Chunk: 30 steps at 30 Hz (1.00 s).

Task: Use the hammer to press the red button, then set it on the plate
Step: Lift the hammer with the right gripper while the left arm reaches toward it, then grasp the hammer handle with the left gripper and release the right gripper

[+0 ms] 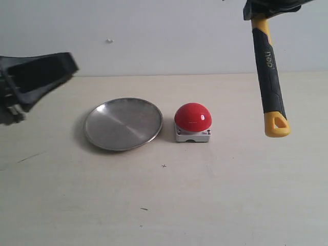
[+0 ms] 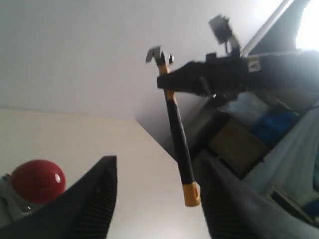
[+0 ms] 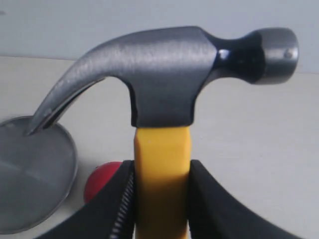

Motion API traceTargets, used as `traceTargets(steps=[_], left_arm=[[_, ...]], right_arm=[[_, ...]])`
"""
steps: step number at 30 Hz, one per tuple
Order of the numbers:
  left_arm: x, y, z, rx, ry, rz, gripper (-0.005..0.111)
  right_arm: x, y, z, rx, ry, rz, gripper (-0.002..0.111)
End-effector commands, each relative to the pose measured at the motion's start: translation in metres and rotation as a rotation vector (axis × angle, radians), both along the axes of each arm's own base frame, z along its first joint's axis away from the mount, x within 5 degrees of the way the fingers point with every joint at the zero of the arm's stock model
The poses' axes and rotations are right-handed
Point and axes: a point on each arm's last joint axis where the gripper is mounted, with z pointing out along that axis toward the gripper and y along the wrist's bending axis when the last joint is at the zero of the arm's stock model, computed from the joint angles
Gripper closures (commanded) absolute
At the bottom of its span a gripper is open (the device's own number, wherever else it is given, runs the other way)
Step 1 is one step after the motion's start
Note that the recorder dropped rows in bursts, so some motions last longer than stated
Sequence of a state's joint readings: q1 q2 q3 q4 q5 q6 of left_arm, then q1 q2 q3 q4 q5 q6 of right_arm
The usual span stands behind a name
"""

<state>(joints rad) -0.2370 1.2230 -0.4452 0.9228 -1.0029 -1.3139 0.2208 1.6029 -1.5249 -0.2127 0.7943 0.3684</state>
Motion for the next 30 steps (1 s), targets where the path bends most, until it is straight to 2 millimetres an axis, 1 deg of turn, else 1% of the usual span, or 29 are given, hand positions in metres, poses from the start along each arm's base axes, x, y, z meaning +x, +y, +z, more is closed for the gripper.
traceTargets(steps=[1, 4, 7, 10, 13, 15, 17, 22, 26, 30], left_arm=[[0.03, -0.057, -0.012, 0.029, 0.027, -0.2, 0.055], [0.043, -0.102, -0.02, 0.038, 0.024, -0.311, 0.055], [0.054, -0.142, -0.026, 0.01, 0.034, -0.372, 0.055], [0.061, -0.171, -0.031, -0.018, 0.048, -0.392, 0.055], [0.068, -0.191, -0.039, 0.001, 0.08, -0.361, 0.055], [0.072, -0.201, -0.043, 0.039, 0.095, -0.342, 0.055], [0.073, -0.21, -0.044, 0.05, 0.091, -0.344, 0.055], [0.071, -0.225, -0.035, 0.028, 0.068, -0.364, 0.055], [0.072, -0.233, -0.032, 0.043, 0.07, -0.348, 0.055], [0.072, -0.237, -0.034, 0.044, 0.076, -0.348, 0.055]], right_arm=[[-0.013, 0.015, 0.018, 0.014, -0.06, 0.058, 0.108], [-0.016, 0.022, 0.018, 0.012, -0.048, 0.076, 0.108], [-0.017, 0.022, 0.017, 0.02, -0.034, 0.074, 0.108], [-0.017, 0.022, 0.016, 0.02, -0.027, 0.072, 0.108], [-0.017, 0.022, 0.016, 0.021, -0.028, 0.072, 0.108], [-0.017, 0.022, 0.016, 0.021, -0.028, 0.072, 0.108], [-0.017, 0.022, 0.016, 0.01, -0.029, 0.082, 0.108], [-0.017, 0.022, 0.016, -0.001, -0.03, 0.091, 0.108], [-0.017, 0.022, 0.016, 0.006, -0.028, 0.091, 0.108], [-0.017, 0.023, 0.016, 0.01, -0.025, 0.091, 0.108]])
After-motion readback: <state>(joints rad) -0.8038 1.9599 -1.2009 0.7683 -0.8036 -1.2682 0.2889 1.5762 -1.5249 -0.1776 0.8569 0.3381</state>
